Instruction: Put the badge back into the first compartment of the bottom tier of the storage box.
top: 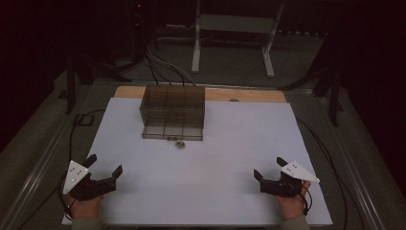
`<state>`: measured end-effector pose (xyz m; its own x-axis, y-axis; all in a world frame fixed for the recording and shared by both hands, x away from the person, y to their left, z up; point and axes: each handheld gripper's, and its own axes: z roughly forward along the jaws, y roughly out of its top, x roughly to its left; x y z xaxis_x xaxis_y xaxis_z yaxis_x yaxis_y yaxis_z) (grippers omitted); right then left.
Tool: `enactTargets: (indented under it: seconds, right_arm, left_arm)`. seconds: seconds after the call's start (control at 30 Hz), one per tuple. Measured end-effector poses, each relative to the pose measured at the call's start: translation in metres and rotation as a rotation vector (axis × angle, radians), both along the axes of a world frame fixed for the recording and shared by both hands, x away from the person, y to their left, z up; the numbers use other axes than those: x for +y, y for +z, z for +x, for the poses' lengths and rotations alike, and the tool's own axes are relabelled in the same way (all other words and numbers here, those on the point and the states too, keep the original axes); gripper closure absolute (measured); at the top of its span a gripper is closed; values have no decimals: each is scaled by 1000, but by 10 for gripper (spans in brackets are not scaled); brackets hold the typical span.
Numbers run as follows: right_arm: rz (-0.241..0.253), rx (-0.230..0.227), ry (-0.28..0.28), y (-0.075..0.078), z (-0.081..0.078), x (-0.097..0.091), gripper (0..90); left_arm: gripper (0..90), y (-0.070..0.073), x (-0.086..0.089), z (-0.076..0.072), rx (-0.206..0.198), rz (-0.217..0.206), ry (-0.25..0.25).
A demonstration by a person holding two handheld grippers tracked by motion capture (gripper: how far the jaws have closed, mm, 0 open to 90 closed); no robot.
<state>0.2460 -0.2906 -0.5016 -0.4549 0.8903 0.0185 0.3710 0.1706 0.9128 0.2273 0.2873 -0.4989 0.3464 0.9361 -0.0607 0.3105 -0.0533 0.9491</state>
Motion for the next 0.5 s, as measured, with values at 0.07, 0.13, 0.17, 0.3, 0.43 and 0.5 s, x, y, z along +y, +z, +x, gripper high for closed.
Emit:
enactTargets:
  seconds: [0.07,0.13,0.17,0.3,0.43,0.5]
  right_arm:
    - [2,-3,-3,0,0,-1,9]
    - [3,-4,-5,0,0,-1,9]
    - [3,-4,-5,0,0,-1,9]
    - [4,-4,-11,0,-1,-1,9]
    - [5,-3,-20,0,0,-2,9]
    - [5,-5,-22,0,0,-2,9]
  left_arm:
    - [5,3,-1,0,13,9,10]
    - [6,6,-2,0,3,28,29]
    - [5,6,-2,0,3,28,29]
    - [6,11,-3,0,-16,56,59]
    - [6,13,-1,5,24,20,36]
    - [5,14,-3,7,32,18,28]
